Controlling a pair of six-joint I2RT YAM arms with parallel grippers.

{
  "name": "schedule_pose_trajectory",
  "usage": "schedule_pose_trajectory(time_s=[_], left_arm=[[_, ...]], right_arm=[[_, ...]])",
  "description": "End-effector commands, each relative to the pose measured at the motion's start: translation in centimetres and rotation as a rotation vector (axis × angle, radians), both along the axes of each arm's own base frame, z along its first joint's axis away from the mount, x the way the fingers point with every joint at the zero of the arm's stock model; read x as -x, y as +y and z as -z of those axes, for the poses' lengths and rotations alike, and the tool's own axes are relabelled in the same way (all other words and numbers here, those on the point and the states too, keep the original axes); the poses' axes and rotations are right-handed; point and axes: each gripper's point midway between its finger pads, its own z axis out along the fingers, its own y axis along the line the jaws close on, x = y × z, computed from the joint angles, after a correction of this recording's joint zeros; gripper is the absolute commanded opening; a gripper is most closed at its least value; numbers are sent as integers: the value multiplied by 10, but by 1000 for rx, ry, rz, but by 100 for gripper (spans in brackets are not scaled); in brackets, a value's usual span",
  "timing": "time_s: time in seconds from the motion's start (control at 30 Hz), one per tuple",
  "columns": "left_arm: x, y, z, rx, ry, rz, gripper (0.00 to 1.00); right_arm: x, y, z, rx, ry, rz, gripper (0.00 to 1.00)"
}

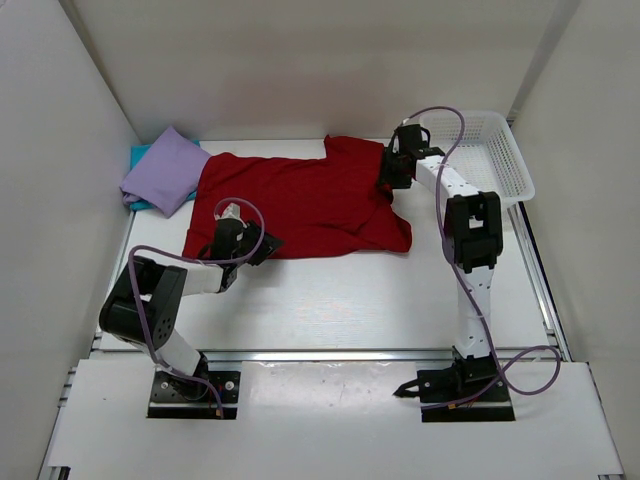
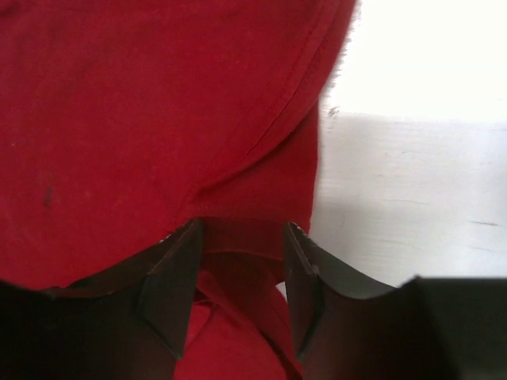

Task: Fold and stack the t-shirts
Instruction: Fold the flattened tshirt in 1/3 of the way

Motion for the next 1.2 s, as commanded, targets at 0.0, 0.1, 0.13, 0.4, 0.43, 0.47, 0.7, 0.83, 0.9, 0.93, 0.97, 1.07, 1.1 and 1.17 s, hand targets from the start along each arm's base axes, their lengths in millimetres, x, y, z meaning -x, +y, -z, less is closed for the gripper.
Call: schedule_pose_trajectory(time_s=[0.0, 0.1, 0.13, 0.4, 0.43, 0.47, 0.7, 0.83, 0.9, 0.93, 0.97, 1.07, 1.1, 1.17], left_arm=[[-5, 3, -2, 25, -22, -18, 44], [-3, 9, 8, 60, 8, -35, 43], [-1, 11, 11, 67, 22, -41, 43], [7, 19, 18, 63, 31, -52, 42], [5, 19, 16, 66, 24, -55, 42], [7, 19, 14, 76, 23, -49, 41], [6, 22, 14, 72, 14, -61, 41], [8, 21, 15, 66, 16, -59, 41], [10, 19, 16, 66, 20, -55, 40], [10, 20, 17, 61, 20, -55, 41], [9, 19, 17, 60, 19, -50, 40], [9, 17, 17, 73, 21, -44, 40], [10, 17, 20, 69, 27, -44, 40], [9, 19, 20, 76, 26, -49, 40]], right_arm=[[-7, 5, -23, -25, -59, -11, 43], [-7, 2, -15, -19, -26, -12, 42], [-8, 1, -14, -11, -22, -10, 41], [-22, -24, -21, 12, -46, 41, 0], [-22, -29, -20, 10, -42, 54, 0], [-21, -31, -21, 13, -41, 68, 0], [-21, -26, -34, -35, -83, 22, 37], [-22, -8, -18, -29, -39, -18, 42], [-28, 1, -21, -16, -44, -31, 43], [-27, 2, -19, 7, -39, -29, 43], [-26, 6, -17, 9, -38, -33, 43], [-25, 15, -16, 1, -43, -36, 43], [-24, 17, -13, 11, -40, -50, 43], [-20, 15, -9, 33, -21, -40, 39]])
